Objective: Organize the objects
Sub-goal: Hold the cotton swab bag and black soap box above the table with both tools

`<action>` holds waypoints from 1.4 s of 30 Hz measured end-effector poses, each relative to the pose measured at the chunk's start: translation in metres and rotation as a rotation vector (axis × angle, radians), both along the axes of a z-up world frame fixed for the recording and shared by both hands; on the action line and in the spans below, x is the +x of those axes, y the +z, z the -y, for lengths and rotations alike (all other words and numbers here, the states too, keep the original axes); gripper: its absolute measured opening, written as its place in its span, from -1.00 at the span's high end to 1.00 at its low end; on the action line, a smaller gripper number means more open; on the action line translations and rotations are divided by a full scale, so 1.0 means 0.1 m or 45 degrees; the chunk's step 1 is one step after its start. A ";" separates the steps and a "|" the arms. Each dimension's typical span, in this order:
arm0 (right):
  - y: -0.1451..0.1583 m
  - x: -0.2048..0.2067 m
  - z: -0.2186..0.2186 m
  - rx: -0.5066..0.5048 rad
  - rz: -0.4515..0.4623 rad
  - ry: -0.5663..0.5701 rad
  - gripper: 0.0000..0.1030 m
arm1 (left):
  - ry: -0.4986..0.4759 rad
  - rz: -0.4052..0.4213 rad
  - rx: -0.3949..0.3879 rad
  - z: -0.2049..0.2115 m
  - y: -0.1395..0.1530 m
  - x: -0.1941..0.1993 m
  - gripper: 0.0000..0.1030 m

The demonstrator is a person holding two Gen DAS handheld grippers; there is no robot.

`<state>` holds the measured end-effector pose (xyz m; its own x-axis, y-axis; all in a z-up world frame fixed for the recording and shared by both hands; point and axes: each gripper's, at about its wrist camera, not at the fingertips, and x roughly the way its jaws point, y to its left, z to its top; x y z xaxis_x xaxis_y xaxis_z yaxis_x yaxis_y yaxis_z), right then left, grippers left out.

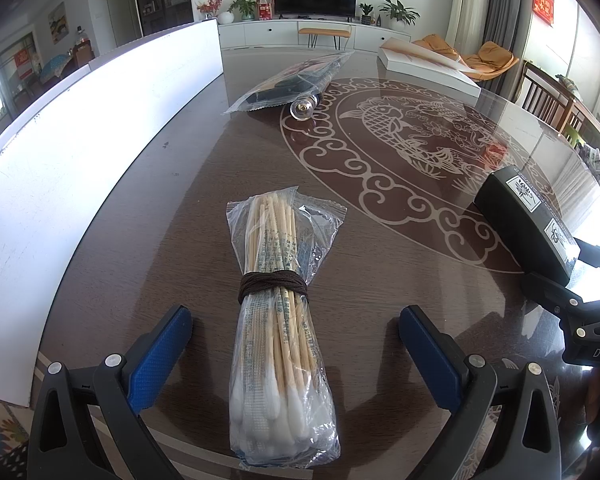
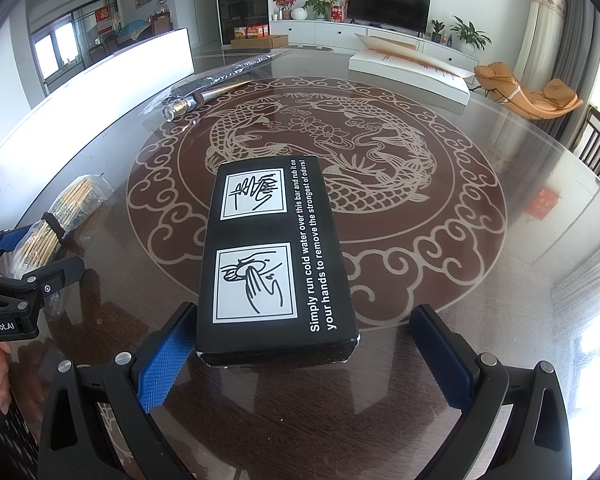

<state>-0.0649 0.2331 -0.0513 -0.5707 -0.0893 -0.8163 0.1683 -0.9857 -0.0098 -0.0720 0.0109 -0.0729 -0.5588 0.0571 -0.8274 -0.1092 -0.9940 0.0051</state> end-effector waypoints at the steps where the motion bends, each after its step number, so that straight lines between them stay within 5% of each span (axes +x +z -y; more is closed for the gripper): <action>1: 0.00 0.00 0.00 0.000 0.000 0.000 -1.00 | 0.000 0.000 0.000 0.00 0.00 0.00 -1.00; 42: 0.00 0.00 0.00 0.000 0.000 0.000 -1.00 | 0.000 0.006 0.002 0.00 0.01 -0.03 -1.00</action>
